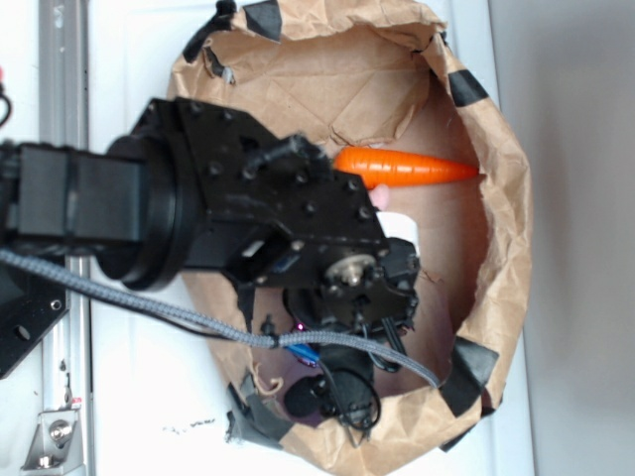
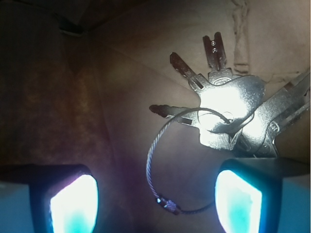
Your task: Grab the silver keys.
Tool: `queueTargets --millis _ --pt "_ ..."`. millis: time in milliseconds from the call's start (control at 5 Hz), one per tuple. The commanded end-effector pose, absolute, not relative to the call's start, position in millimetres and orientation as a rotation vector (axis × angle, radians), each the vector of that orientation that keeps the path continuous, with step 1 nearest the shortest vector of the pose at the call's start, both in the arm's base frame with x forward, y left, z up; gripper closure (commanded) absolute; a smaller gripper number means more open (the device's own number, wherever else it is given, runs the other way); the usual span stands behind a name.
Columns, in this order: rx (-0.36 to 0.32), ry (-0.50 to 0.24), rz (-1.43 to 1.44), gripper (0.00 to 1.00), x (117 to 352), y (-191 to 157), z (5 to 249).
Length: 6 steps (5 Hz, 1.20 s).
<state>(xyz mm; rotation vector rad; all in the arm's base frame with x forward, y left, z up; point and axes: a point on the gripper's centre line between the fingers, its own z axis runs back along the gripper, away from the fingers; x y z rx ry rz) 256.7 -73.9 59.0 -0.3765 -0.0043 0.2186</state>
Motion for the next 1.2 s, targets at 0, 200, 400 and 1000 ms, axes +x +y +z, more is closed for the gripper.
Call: queueTargets --millis 0,200,400,1000 --pt "-0.333 -0.089 0.168 0.00 265.6 -89.4 57.2" --pt "-0.279 -0.122 0.160 0.00 268.0 -94.2 50.6" --pt "-0.280 -0.094 0.184 1.00 268.6 -92.6 50.7" --pt "-0.300 -0.084 0.157 1.00 268.4 -87.9 54.7"
